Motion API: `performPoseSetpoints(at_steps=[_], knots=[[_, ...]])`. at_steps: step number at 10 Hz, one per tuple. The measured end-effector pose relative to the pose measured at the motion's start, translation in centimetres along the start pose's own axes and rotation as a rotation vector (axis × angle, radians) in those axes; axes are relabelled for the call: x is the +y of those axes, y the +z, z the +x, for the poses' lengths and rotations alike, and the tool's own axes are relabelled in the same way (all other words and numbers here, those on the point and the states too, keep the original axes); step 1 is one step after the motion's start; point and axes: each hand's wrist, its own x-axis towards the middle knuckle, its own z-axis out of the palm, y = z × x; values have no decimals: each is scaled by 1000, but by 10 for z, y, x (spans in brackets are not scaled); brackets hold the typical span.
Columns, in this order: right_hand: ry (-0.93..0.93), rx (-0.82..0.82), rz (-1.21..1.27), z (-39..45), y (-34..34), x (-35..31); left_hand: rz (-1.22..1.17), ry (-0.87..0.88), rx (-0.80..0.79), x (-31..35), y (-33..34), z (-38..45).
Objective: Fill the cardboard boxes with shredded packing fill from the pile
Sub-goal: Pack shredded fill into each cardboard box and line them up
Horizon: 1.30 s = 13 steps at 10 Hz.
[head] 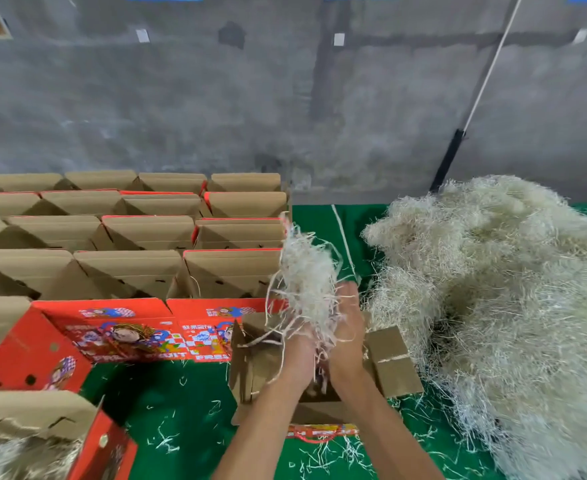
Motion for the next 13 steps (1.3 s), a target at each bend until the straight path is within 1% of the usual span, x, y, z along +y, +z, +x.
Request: performPoseSetpoints(at_steps=[1,2,3,4,5,6,7,8,9,10,11,12,13], knots=[[-133,120,224,6,-11,-10,204,496,118,-9,10,0],[-33,68,338,0,-11,-7,232,669,147,-8,12,-8],[69,-57,324,-3,-10,2,341,568,115,0,11,-3],[60,-160,198,21,-21,14,257,441,207,18,-8,13],[143,1,400,34,-46,25,49,461,338,50,-36,18],[335,82,559,37,-53,31,35,382,296,64,-50,14],[495,-137,706,25,-27,16,190,230,96,32,-18,4],[430,-138,701,17,-14,5,371,272,88,-7,1,3],[420,12,536,30,-38,22,256,276,168,18,-22,10],[452,128,567,36,-52,32,166,379,240,43,-52,29],[464,14,536,25,-33,16,228,365,119,31,-41,21],[332,-346,635,4,-8,2,385,256,-36,1,-15,14],[312,-276,438,4,-16,15,347,307,83,7,-23,5]])
